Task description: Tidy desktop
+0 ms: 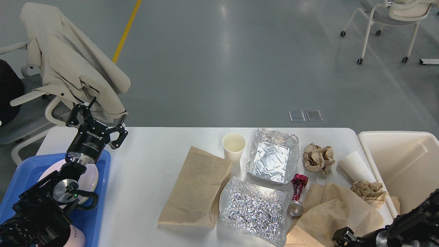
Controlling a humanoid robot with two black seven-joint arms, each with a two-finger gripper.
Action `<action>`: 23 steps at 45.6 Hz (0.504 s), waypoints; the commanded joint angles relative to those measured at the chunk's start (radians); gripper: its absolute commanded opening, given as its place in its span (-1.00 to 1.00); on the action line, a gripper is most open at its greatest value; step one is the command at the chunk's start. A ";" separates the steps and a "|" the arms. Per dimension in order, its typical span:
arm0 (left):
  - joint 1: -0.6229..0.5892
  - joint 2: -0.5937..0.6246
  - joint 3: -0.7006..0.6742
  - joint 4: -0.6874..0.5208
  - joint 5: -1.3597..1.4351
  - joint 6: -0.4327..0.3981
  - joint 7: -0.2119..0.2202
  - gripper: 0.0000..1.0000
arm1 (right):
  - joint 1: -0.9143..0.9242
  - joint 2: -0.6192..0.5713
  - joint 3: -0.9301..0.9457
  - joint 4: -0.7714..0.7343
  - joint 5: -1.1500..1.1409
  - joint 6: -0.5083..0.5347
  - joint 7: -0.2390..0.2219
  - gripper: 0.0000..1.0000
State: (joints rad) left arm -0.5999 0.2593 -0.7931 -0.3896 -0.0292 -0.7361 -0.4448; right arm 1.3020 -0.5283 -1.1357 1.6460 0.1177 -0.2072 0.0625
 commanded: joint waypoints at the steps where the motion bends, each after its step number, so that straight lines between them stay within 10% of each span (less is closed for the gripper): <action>1: 0.000 0.000 -0.002 0.000 0.000 0.000 0.000 1.00 | -0.055 0.011 0.016 -0.060 -0.001 -0.026 0.000 -1.00; 23: 0.000 0.000 0.000 0.000 0.000 0.000 0.000 1.00 | -0.072 -0.028 0.047 -0.046 -0.015 -0.020 0.002 -1.00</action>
State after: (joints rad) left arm -0.5999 0.2593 -0.7931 -0.3896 -0.0292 -0.7361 -0.4448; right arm 1.2201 -0.5327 -1.0861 1.5879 0.1134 -0.2347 0.0629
